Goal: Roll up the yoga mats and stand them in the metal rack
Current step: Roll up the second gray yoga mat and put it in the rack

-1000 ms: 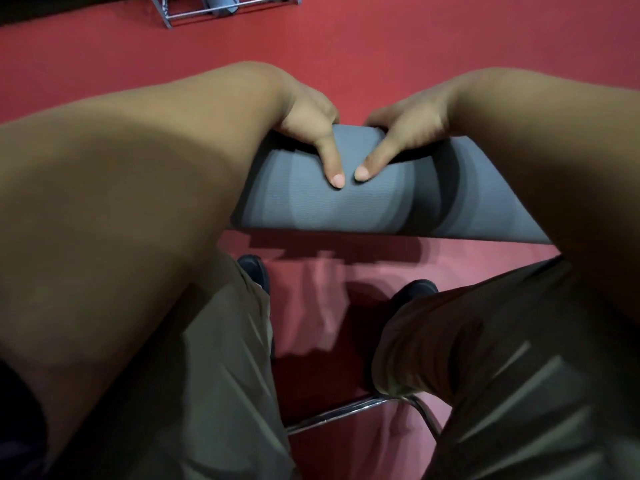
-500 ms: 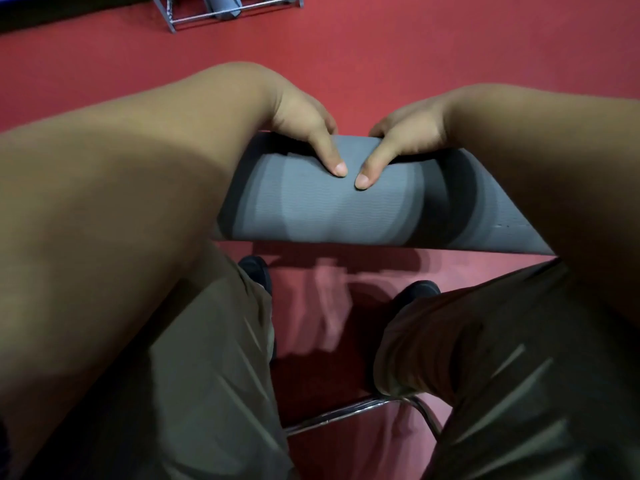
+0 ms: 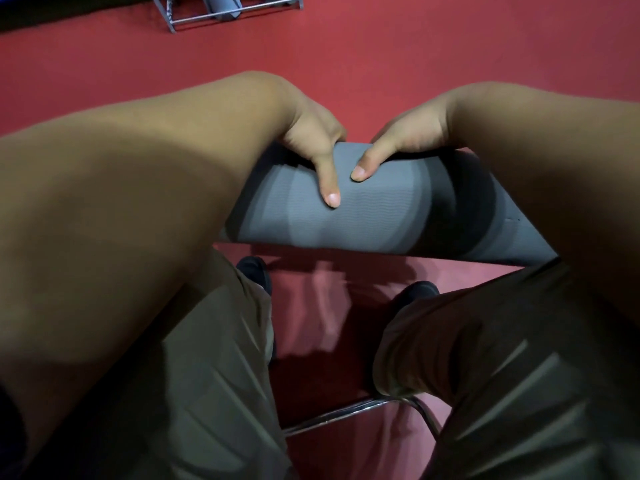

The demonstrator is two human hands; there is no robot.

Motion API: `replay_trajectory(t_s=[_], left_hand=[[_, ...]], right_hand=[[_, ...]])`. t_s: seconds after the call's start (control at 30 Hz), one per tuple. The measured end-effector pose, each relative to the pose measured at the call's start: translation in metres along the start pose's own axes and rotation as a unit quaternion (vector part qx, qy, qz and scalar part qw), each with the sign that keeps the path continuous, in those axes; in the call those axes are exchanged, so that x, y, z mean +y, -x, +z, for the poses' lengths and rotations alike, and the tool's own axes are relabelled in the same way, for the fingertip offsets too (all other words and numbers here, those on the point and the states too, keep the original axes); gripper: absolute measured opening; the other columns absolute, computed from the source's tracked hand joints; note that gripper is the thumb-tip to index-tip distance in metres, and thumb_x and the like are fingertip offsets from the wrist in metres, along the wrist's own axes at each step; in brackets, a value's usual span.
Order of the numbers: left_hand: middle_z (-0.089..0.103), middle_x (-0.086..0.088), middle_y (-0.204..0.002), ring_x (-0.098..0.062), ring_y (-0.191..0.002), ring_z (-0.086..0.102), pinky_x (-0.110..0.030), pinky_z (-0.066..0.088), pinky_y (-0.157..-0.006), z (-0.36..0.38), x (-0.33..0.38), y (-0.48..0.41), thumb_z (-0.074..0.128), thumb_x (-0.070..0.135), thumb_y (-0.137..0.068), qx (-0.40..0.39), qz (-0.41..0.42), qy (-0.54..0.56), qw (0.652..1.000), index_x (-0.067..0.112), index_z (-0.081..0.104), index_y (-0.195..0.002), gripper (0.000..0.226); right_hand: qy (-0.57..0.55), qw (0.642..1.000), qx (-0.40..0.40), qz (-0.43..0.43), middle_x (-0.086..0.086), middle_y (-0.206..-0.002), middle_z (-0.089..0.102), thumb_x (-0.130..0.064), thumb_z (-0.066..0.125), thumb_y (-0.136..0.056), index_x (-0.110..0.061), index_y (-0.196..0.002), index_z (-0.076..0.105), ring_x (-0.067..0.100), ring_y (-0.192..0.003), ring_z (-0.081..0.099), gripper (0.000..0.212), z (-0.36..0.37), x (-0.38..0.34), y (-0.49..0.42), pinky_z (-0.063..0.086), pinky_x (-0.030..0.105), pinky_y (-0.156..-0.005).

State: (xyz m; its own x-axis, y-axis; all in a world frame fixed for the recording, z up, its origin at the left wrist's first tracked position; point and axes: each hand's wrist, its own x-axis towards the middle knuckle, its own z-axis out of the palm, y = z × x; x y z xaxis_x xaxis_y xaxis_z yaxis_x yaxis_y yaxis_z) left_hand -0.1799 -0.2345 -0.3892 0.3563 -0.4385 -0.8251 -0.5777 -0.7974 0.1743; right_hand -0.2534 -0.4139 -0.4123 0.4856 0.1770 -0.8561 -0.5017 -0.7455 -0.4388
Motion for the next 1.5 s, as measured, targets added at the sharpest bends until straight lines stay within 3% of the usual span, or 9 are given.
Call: replay_trajectory(t_s=[0.43, 0.57, 0.73, 0.87, 0.97, 1.07, 1.2, 1.37, 1.5], left_hand=[[0.082, -0.011, -0.108, -0.038, -0.098, 0.08, -0.061, 0.059, -0.101, -0.002, -0.012, -0.003, 0.099, 0.053, -0.057, -0.049, -0.022, 0.088, 0.995, 0.017, 0.076, -0.123, 0.078], [0.082, 0.001, -0.104, -0.027, -0.093, 0.08, -0.053, 0.063, -0.095, -0.005, -0.012, -0.002, 0.095, 0.062, -0.057, 0.045, -0.019, 0.07, 0.996, 0.029, 0.071, -0.122, 0.076], [0.072, 0.0, -0.124, -0.028, -0.111, 0.068, -0.046, 0.055, -0.104, -0.02, -0.009, 0.0, 0.079, 0.096, -0.037, 0.197, -0.057, -0.013, 0.979, 0.026, 0.069, -0.133, 0.119], [0.068, -0.019, -0.102, -0.04, -0.095, 0.062, -0.041, 0.05, -0.079, -0.03, -0.013, 0.007, 0.079, 0.088, -0.062, 0.33, -0.117, 0.005, 0.937, 0.008, 0.067, -0.086, 0.084], [0.07, -0.018, -0.099, -0.039, -0.093, 0.07, -0.041, 0.053, -0.084, -0.029, -0.02, 0.006, 0.069, 0.068, -0.093, 0.369, -0.152, 0.144, 0.905, -0.001, 0.07, -0.112, 0.072], [0.065, -0.012, -0.081, -0.03, -0.062, 0.065, -0.038, 0.057, -0.071, -0.015, -0.024, 0.005, 0.039, 0.07, -0.106, 0.257, -0.198, 0.338, 0.884, 0.002, 0.068, -0.103, 0.074], [0.072, -0.018, -0.105, -0.034, -0.086, 0.075, -0.046, 0.057, -0.086, -0.007, -0.03, 0.004, 0.022, 0.096, -0.088, 0.153, -0.214, 0.508, 0.821, 0.009, 0.061, -0.106, 0.097], [0.036, -0.026, -0.163, -0.067, -0.114, 0.061, -0.078, 0.042, -0.103, -0.006, -0.027, -0.005, 0.038, 0.103, -0.076, 0.128, -0.174, 0.664, 0.716, 0.017, 0.018, -0.167, 0.127], [0.059, -0.028, -0.137, -0.059, -0.122, 0.058, -0.082, 0.035, -0.108, -0.015, -0.032, -0.008, 0.056, 0.096, -0.077, 0.169, -0.102, 0.759, 0.62, 0.013, 0.043, -0.148, 0.111]], right_hand=[[0.138, 0.985, 0.076, -0.066, -0.004, -0.101, 0.083, -0.062, 0.1, -0.054, -0.029, -0.119, 0.072, 0.024, -0.091, 0.081, 0.078, 0.01, -0.016, -0.005, 0.064, 0.048, -0.092], [0.098, 0.989, 0.101, -0.05, -0.003, -0.101, 0.083, -0.069, 0.098, -0.048, -0.031, -0.118, 0.074, 0.025, -0.089, 0.082, 0.083, 0.003, -0.005, -0.01, 0.063, 0.049, -0.093], [0.03, 0.986, 0.156, -0.046, -0.003, -0.1, 0.083, -0.075, 0.095, -0.039, -0.025, -0.112, 0.079, 0.025, -0.09, 0.081, 0.09, -0.006, 0.01, -0.017, 0.063, 0.05, -0.095], [-0.022, 0.982, 0.18, -0.045, 0.001, -0.1, 0.083, -0.076, 0.095, -0.038, -0.021, -0.113, 0.08, 0.029, -0.09, 0.082, 0.094, -0.011, 0.016, -0.016, 0.062, 0.052, -0.096], [-0.042, 0.975, 0.21, -0.053, 0.001, -0.098, 0.083, -0.074, 0.095, -0.043, -0.02, -0.112, 0.08, 0.027, -0.087, 0.082, 0.089, -0.013, 0.016, -0.018, 0.063, 0.05, -0.094], [-0.02, 0.964, 0.26, -0.054, -0.001, -0.098, 0.081, -0.077, 0.091, -0.048, -0.022, -0.107, 0.079, 0.023, -0.087, 0.079, 0.081, -0.013, 0.011, -0.018, 0.063, 0.043, -0.091], [0.001, 0.956, 0.288, -0.047, 0.001, -0.098, 0.076, -0.079, 0.089, -0.052, -0.02, -0.102, 0.076, 0.024, -0.087, 0.073, 0.078, -0.013, 0.006, -0.018, 0.059, 0.037, -0.08], [-0.01, 0.953, 0.299, -0.052, 0.002, -0.1, 0.078, -0.083, 0.087, -0.044, -0.019, -0.106, 0.078, 0.025, -0.088, 0.075, 0.09, -0.016, 0.001, -0.02, 0.063, 0.043, -0.09], [-0.041, 0.945, 0.316, -0.079, -0.001, -0.098, 0.079, -0.081, 0.088, -0.046, -0.02, -0.107, 0.078, 0.022, -0.086, 0.076, 0.087, -0.02, -0.002, -0.024, 0.063, 0.041, -0.087]])
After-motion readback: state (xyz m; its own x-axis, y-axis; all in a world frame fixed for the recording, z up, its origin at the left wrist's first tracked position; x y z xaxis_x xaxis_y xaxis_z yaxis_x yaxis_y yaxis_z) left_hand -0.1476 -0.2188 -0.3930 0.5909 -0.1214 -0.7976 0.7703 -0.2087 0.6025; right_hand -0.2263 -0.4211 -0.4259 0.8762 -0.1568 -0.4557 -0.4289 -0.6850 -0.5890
